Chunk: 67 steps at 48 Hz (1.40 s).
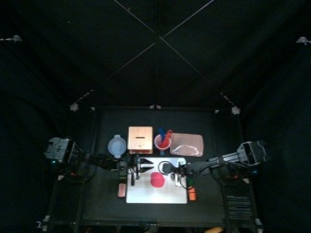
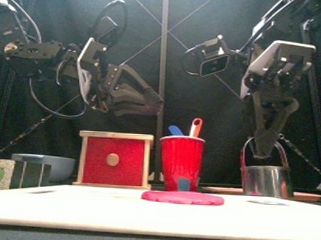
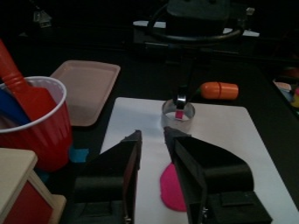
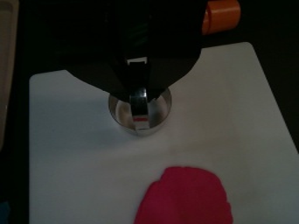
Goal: Get the cutter from the drawer then cut the dough then place the extra dough in the bowl
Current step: Cut the dough
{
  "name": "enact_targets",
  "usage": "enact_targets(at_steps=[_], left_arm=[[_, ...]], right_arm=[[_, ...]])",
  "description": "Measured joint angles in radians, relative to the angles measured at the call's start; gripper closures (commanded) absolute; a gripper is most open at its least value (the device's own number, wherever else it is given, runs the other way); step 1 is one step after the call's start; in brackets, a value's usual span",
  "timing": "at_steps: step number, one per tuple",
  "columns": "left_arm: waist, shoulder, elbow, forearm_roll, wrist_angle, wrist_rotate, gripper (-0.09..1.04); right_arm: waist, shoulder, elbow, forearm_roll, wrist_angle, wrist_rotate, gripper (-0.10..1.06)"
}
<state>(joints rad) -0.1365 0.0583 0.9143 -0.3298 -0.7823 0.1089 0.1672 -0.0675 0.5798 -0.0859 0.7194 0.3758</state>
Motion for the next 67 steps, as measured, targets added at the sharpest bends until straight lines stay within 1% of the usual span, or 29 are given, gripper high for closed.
enact_targets(at_steps=[9, 17, 29, 37, 47, 67], left_arm=[[-0.002, -0.002, 0.011, -0.048, 0.052, 0.005, 0.21], [-0.002, -0.017, 0.038, -0.052, 0.094, 0.005, 0.21], [-0.003, -0.080, 0.110, -0.054, 0.098, 0.003, 0.21], [-0.002, -0.123, 0.152, -0.054, 0.098, 0.003, 0.21], [0.000, -0.150, 0.181, -0.054, 0.097, 0.003, 0.21], [0.003, -0.155, 0.184, -0.058, 0.097, 0.003, 0.21]], right_arm=[[0.005, 0.021, -0.095, -0.005, 0.015, -0.005, 0.46], [0.005, 0.101, -0.183, -0.009, 0.018, -0.015, 0.46], [0.000, 0.212, -0.291, -0.032, 0.015, -0.020, 0.46], [-0.002, 0.265, -0.342, -0.034, 0.018, -0.020, 0.46], [0.000, 0.308, -0.360, -0.034, 0.041, -0.021, 0.46], [0.002, 0.310, -0.373, -0.034, 0.097, -0.025, 0.46]])
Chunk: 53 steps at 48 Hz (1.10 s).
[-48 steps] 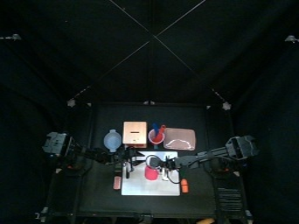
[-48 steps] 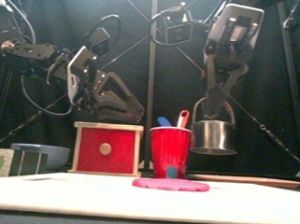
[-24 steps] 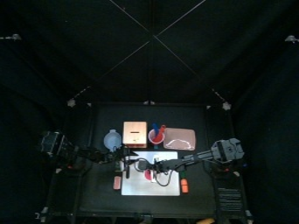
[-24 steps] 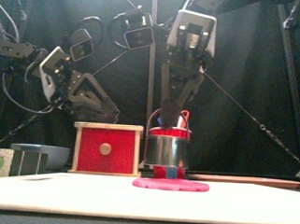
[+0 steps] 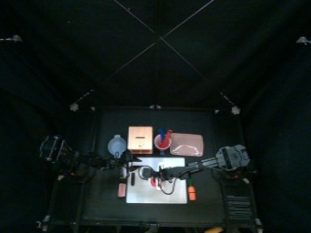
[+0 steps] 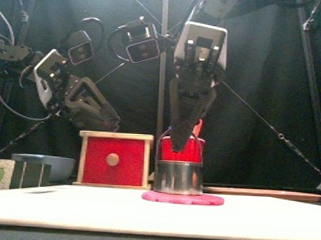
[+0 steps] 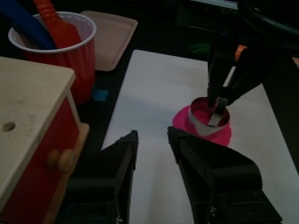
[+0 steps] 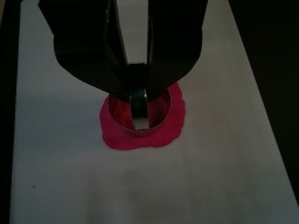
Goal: Get the cutter from the drawer then cut the dough then place the extra dough in the bowl
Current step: Cut the dough
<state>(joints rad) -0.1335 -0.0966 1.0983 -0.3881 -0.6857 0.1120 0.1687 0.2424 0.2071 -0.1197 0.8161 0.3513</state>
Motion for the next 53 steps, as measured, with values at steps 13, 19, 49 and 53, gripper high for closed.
enact_targets(at_steps=[13, 19, 49, 53], left_arm=[[0.003, -0.002, 0.000, -0.002, 0.000, -0.002, 0.21], [0.003, 0.000, -0.002, -0.002, 0.002, 0.000, 0.21], [0.003, 0.009, 0.000, -0.006, 0.000, -0.002, 0.21], [0.002, 0.011, -0.002, -0.011, 0.002, -0.002, 0.21]], right_arm=[[0.003, 0.000, -0.012, 0.008, 0.031, 0.005, 0.46], [0.003, 0.000, -0.028, 0.008, 0.051, 0.005, 0.46], [0.005, 0.009, -0.049, 0.017, 0.049, 0.009, 0.46], [0.005, 0.011, -0.049, 0.017, 0.044, 0.008, 0.46]])
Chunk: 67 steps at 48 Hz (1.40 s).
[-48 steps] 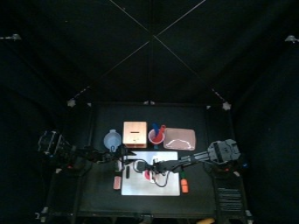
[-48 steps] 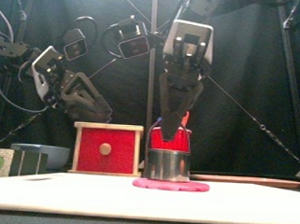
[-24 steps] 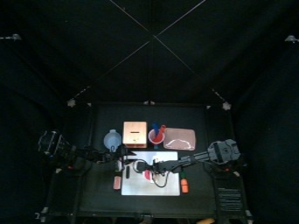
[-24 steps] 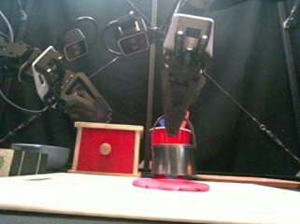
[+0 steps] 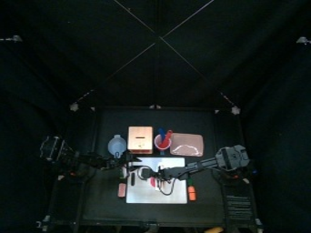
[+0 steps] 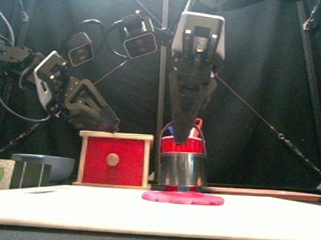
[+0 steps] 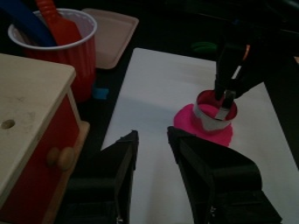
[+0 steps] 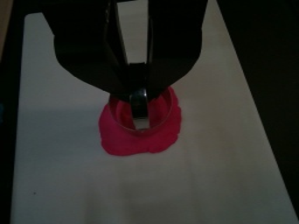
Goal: Get the cutter from the drawer then cut the dough then place the extra dough in the bowl
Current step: Cut the dough
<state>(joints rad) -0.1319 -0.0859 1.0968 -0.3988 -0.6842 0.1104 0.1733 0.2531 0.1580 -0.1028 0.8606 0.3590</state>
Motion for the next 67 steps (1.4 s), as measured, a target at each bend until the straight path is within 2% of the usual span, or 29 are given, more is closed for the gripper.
enact_targets(at_steps=[28, 34, 43, 50, 60, 67], left_arm=[[0.002, 0.009, 0.002, -0.011, 0.003, 0.000, 0.21], [0.002, 0.009, 0.000, -0.011, 0.005, -0.002, 0.21], [0.000, 0.009, -0.002, -0.011, 0.008, 0.000, 0.21], [0.000, 0.009, -0.009, -0.011, 0.008, 0.002, 0.21], [0.000, 0.009, -0.021, -0.008, 0.009, 0.005, 0.21], [0.000, 0.009, -0.025, -0.008, 0.048, -0.002, 0.19]], right_arm=[[0.000, 0.018, 0.017, -0.005, -0.021, 0.014, 0.45], [0.000, 0.018, 0.021, -0.012, -0.023, 0.011, 0.39], [0.000, 0.018, 0.031, -0.026, -0.026, 0.012, 0.21], [0.002, 0.017, 0.031, -0.041, -0.035, 0.011, 0.13], [0.005, -0.020, 0.031, -0.067, -0.040, 0.011, 0.11], [0.037, -0.066, 0.040, -0.141, -0.041, 0.014, 0.12]])
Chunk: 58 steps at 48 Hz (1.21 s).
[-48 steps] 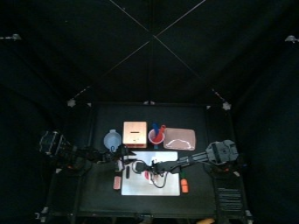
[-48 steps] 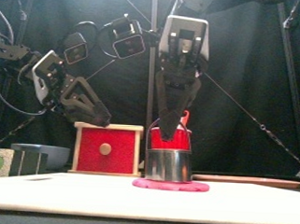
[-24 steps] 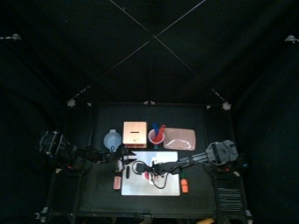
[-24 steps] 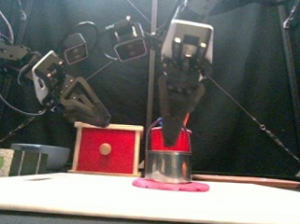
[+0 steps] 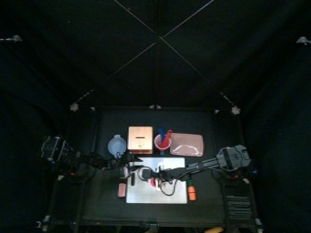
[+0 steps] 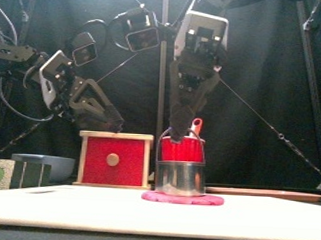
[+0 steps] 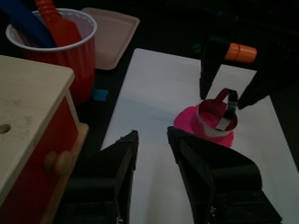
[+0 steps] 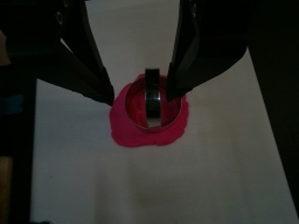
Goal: Get the cutter from the drawer then cut the dough then place the extra dough in the bowl
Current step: Cut the dough
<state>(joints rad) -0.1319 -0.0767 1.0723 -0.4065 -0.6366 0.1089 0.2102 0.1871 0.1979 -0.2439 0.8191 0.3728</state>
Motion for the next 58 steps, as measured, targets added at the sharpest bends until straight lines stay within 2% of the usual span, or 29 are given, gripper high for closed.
enact_targets(at_steps=[8, 16, 22, 27, 34, 36, 42, 52, 58], left_arm=[[-0.005, 0.002, -0.057, -0.011, 0.051, 0.000, 0.20], [-0.006, 0.029, -0.120, 0.009, 0.060, 0.009, 0.21], [-0.008, 0.064, -0.140, 0.078, -0.005, 0.011, 0.21], [-0.008, 0.091, -0.146, 0.124, -0.052, 0.011, 0.21], [-0.008, 0.110, -0.152, 0.153, -0.061, 0.011, 0.21], [-0.006, 0.112, -0.153, 0.156, -0.063, 0.011, 0.21], [-0.005, 0.112, -0.161, 0.158, -0.061, 0.009, 0.21], [-0.006, 0.101, -0.187, 0.153, -0.061, 0.009, 0.21], [-0.006, 0.103, -0.193, 0.184, -0.089, 0.015, 0.21]], right_arm=[[0.037, -0.071, 0.074, -0.061, -0.049, 0.002, 0.12], [0.048, -0.183, 0.204, -0.069, -0.232, 0.002, 0.12], [0.043, -0.285, 0.314, -0.071, -0.393, 0.006, 0.12], [0.028, -0.362, 0.419, -0.071, -0.525, -0.002, 0.12], [-0.020, -0.434, 0.546, -0.071, -0.658, -0.008, 0.12], [-0.038, -0.446, 0.580, -0.080, -0.681, -0.018, 0.12], [-0.087, -0.454, 0.657, -0.110, -0.690, 0.000, 0.12], [-0.097, -0.465, 0.676, -0.100, -0.752, -0.003, 0.12], [-0.097, -0.469, 0.727, -0.100, -0.928, -0.005, 0.12]])
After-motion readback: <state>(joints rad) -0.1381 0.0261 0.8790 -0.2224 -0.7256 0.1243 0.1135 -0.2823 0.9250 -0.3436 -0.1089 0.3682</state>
